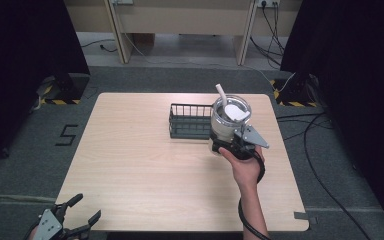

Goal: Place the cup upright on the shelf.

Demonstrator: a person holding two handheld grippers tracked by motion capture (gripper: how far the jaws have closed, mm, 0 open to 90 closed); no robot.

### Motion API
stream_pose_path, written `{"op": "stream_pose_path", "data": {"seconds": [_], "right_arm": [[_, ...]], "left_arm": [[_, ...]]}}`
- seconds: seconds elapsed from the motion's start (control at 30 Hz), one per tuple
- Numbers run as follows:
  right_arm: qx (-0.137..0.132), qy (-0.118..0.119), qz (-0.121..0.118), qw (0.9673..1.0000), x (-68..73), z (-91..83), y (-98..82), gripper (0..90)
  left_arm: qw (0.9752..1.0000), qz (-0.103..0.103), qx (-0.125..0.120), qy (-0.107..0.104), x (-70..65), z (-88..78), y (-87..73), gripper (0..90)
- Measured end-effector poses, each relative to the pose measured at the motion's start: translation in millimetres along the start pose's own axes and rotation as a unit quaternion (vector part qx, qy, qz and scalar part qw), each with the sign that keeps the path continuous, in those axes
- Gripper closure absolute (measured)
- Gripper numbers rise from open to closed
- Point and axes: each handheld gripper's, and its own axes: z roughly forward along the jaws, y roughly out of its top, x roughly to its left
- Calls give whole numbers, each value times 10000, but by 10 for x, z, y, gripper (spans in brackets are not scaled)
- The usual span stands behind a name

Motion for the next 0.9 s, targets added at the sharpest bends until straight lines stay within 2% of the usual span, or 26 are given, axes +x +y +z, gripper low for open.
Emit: {"op": "stream_pose_path", "data": {"seconds": [0.9], "right_arm": [[-112, -22, 93, 9999, 48, 517, 350, 99]], "left_arm": [[10000, -60, -39, 12, 8, -2, -4, 203]]}}
